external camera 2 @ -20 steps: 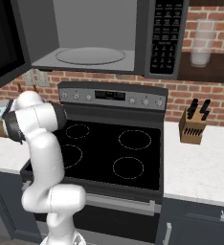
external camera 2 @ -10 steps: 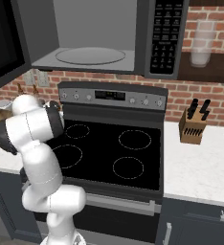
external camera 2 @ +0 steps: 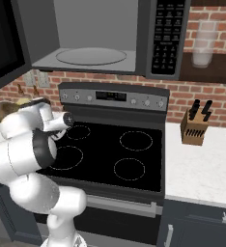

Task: Open the microwave, place the bowl with waffle inside the microwave, then close the microwave door and turn it on.

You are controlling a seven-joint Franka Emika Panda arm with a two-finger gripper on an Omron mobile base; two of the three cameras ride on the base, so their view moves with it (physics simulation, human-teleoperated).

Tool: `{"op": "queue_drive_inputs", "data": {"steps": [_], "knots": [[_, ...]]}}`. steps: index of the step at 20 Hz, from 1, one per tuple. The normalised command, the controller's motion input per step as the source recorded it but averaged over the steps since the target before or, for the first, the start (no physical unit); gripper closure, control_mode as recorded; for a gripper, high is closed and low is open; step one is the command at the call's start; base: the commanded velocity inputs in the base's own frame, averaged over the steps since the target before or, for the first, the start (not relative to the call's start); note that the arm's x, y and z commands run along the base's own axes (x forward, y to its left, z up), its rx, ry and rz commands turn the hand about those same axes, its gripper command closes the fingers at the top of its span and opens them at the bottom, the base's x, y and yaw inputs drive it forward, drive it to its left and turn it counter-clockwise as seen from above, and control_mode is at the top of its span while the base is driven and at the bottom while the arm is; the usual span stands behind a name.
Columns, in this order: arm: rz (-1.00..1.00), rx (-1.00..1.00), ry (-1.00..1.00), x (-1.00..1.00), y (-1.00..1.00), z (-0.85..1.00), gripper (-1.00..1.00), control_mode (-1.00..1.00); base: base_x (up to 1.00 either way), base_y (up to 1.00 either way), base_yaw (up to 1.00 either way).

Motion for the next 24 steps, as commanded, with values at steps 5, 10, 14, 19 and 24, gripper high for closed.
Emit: {"op": "queue_drive_inputs", "data": {"steps": [5, 10, 14, 19, 24], "knots": [[-0.19, -0.08, 0.04, -0.28, -0.98, 0.74, 1.00, -1.00, 0.00, 0.00, 0.00], [-0.24, -0.16, 0.12, -0.20, -1.00, 0.79, 1.00, -1.00, 0.00, 0.00, 0.00], [-0.27, -0.22, 0.14, -0.26, -0.99, 0.77, 1.00, -1.00, 0.00, 0.00, 0.00], [-0.38, -0.25, 0.03, -0.56, -0.86, 0.26, 1.00, -1.00, 0.00, 0.00, 0.00], [-0.47, -0.29, -0.05, -0.79, -0.61, 0.00, 1.00, -1.00, 0.00, 0.00, 0.00]]}}
